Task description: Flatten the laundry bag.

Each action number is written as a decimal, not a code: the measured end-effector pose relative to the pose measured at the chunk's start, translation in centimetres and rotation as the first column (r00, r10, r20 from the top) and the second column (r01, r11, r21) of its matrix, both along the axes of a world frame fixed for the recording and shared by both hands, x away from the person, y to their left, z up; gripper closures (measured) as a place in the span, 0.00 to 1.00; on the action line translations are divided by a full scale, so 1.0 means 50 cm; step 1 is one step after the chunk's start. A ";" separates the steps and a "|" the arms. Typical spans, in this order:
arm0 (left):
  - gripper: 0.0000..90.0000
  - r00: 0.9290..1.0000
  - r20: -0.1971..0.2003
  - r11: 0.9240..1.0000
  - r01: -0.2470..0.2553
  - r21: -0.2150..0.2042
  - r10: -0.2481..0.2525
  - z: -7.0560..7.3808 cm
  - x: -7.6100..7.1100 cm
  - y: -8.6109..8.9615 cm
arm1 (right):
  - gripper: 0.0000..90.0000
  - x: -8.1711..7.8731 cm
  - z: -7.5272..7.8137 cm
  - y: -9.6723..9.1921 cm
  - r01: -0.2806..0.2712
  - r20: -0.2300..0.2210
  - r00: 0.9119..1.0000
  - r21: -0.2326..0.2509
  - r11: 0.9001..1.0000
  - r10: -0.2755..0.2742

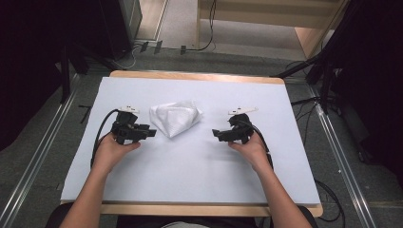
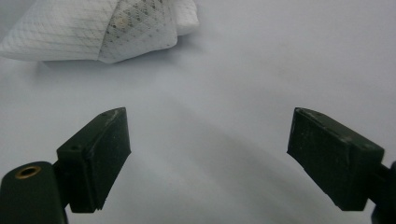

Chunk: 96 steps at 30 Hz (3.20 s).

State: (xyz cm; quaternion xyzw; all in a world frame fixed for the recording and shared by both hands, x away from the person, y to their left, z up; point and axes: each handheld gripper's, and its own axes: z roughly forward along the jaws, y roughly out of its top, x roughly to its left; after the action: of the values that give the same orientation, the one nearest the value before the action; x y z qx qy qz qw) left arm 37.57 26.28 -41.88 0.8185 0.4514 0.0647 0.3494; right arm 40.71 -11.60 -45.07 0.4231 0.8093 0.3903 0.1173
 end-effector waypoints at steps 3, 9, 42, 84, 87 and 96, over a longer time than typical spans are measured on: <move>0.56 1.000 -0.011 1.000 0.014 0.023 -0.014 -0.005 0.002 0.000 | 0.15 -0.005 0.000 0.004 -0.024 -0.002 1.000 -0.001 1.000 0.024; 0.53 0.999 0.003 0.999 0.049 -0.004 -0.049 -0.009 0.009 -0.010 | 0.19 -0.009 -0.004 0.000 -0.034 0.002 0.999 0.022 0.999 0.034; 0.39 0.998 0.010 0.997 0.067 -0.026 -0.067 -0.019 0.016 -0.077 | 0.42 -0.035 -0.008 0.015 -0.089 -0.032 0.996 0.017 0.996 0.089; 0.93 0.998 -0.012 0.998 0.061 -0.015 -0.061 -0.073 0.053 -0.110 | 0.45 -0.050 -0.011 0.019 -0.111 -0.035 0.993 0.012 0.994 0.111; 0.98 0.997 -0.016 0.997 0.069 -0.029 -0.070 -0.067 0.051 -0.111 | 0.46 -0.051 -0.008 0.021 -0.117 -0.027 0.993 0.018 0.993 0.117; 1.00 0.991 -0.025 0.978 0.123 -0.169 -0.129 -0.022 0.036 -0.109 | 0.45 -0.046 -0.005 0.037 -0.122 -0.023 0.992 0.045 0.991 0.123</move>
State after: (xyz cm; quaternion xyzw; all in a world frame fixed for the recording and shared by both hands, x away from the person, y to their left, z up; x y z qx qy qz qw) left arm 39.39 20.81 -42.98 0.8142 0.4087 -0.0104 0.4122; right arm 38.40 -9.74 -45.34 0.3799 0.8265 0.4089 0.0735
